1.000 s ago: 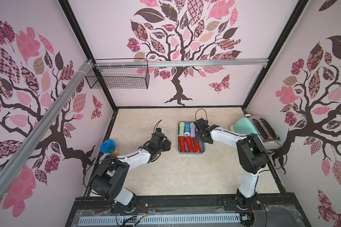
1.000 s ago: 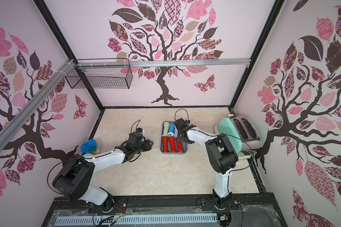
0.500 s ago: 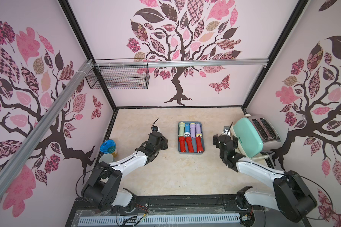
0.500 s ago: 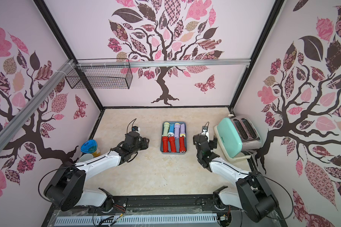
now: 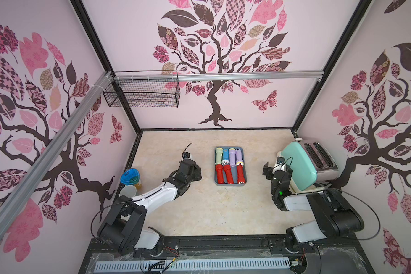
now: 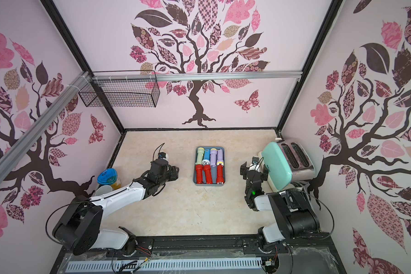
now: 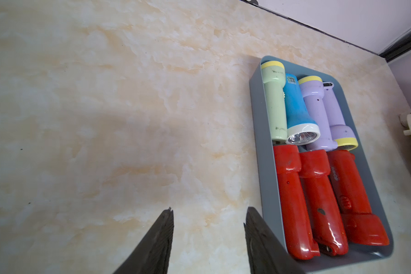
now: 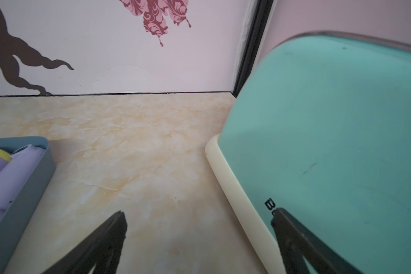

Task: Put the flashlights into the storage boxes
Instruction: Reset both arms

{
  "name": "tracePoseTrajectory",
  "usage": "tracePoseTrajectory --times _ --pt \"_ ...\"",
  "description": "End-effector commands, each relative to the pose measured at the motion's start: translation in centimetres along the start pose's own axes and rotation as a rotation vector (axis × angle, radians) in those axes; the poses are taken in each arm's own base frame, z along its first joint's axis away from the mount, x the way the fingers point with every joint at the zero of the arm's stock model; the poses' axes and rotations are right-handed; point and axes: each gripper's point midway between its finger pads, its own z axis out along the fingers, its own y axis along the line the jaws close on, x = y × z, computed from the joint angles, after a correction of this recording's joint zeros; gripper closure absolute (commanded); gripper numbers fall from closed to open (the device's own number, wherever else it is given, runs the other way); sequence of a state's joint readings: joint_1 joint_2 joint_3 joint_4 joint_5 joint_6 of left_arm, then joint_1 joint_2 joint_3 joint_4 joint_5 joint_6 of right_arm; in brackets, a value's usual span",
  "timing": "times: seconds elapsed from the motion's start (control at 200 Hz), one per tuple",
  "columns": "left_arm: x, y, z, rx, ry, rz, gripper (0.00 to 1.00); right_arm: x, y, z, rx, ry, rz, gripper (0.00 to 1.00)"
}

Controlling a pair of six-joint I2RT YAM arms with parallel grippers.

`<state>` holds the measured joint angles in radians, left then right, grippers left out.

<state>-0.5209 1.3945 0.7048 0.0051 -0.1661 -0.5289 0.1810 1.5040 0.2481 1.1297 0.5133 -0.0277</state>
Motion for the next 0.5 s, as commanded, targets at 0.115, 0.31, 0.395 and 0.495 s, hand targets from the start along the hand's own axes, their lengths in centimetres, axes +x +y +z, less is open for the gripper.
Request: tracePoseTrajectory --times 0.115,0.31,0.395,0.495 --pt "-2.2 4.2 -3.4 -0.321 -0.152 0.195 0.48 -1.0 -0.1 1.1 -0.059 -0.077 0.123 0.0" --pt "-4.6 5.4 -6.5 -0.477 -0.324 0.411 0.61 -0.6 0.0 1.3 -0.062 -0.036 0.117 0.01" --pt "-5.6 7.3 -7.6 -0.61 -0.364 0.461 0.54 -0.5 0.0 1.3 -0.062 -0.032 0.116 0.0" --pt "-6.0 10.2 -7.3 -0.722 -0.324 0.466 0.46 -0.4 0.1 1.3 -0.062 -0.026 0.116 0.01"
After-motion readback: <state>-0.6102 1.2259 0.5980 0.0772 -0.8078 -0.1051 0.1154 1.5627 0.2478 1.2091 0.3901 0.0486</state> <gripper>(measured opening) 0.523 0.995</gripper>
